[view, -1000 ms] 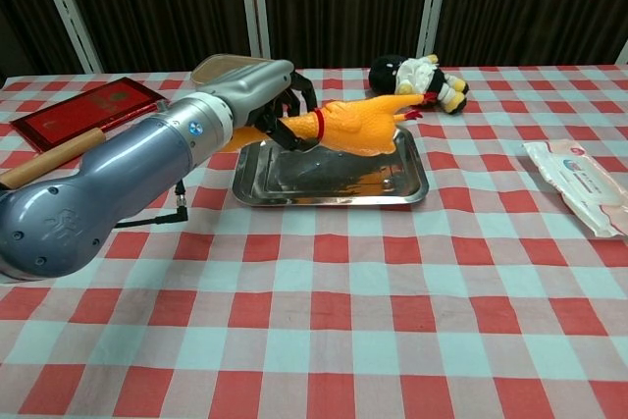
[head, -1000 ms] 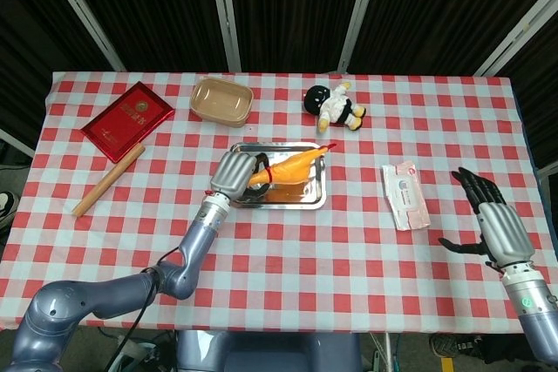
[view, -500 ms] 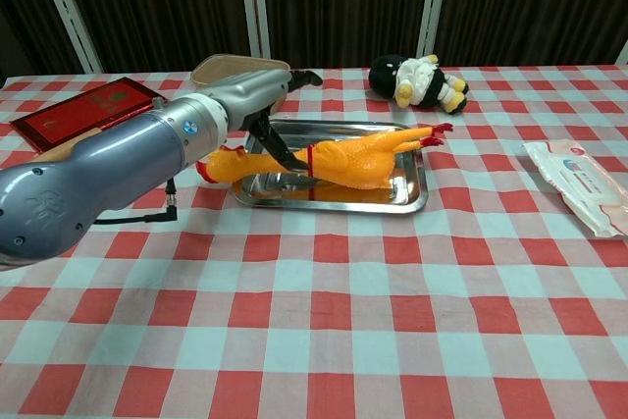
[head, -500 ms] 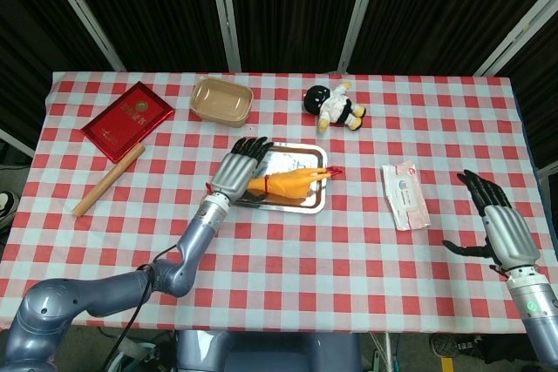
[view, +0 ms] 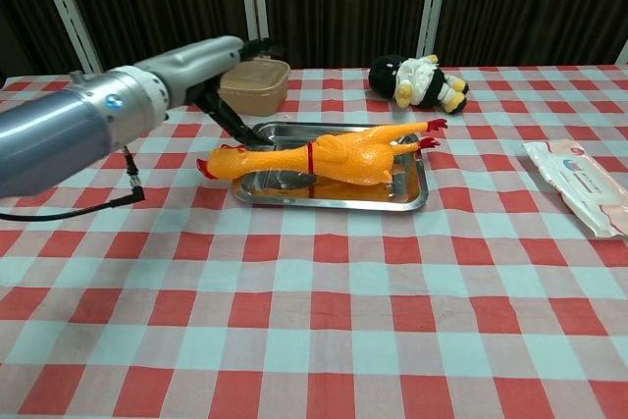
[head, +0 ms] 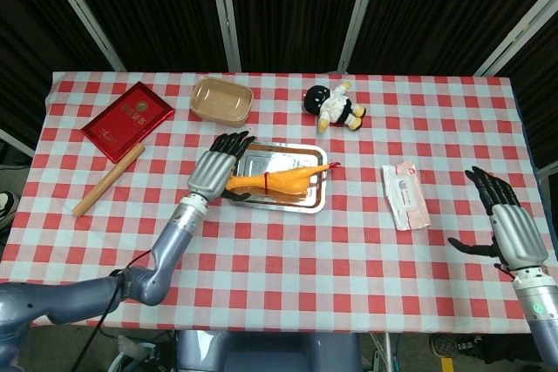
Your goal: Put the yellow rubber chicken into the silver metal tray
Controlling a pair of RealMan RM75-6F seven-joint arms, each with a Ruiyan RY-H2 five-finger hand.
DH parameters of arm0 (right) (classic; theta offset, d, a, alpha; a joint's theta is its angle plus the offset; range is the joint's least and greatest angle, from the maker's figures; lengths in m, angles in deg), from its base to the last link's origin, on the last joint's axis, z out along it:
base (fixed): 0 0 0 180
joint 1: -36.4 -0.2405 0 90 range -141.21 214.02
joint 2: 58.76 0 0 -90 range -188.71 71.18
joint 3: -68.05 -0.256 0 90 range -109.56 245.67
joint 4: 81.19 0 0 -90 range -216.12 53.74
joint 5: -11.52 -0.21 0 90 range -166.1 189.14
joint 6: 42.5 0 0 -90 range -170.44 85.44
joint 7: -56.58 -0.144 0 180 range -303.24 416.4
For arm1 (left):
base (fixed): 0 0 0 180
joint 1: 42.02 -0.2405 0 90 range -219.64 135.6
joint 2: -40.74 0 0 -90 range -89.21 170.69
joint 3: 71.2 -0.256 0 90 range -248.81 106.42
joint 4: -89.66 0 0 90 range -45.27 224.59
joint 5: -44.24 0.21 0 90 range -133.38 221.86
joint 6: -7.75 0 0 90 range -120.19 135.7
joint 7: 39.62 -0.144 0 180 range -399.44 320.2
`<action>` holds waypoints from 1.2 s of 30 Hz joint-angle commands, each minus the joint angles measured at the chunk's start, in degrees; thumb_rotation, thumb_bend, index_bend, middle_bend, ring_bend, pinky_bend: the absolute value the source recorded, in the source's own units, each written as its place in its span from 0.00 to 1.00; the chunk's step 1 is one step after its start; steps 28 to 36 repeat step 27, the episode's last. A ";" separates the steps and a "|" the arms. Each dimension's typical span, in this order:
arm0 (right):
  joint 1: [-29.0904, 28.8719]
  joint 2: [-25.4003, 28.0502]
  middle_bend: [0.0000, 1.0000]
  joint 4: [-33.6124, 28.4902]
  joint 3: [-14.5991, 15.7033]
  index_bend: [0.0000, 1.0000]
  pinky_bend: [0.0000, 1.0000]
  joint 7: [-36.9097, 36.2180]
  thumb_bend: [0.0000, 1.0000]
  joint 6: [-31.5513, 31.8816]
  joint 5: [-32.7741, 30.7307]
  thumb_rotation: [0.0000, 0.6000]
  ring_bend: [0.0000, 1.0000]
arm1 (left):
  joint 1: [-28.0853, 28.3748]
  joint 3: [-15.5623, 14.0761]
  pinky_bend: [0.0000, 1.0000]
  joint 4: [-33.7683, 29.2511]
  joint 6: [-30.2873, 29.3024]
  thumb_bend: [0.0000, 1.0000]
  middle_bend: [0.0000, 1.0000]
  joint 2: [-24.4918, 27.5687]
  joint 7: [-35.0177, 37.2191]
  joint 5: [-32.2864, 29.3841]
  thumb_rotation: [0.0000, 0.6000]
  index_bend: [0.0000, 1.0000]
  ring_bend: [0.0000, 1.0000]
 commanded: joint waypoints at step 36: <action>8.06 -9.25 0.00 8.28 2.92 0.00 0.00 16.12 0.13 13.77 3.90 1.00 0.00 | -38.03 -20.56 0.00 -22.52 -33.41 0.11 0.05 32.19 18.79 25.99 1.00 0.08 0.00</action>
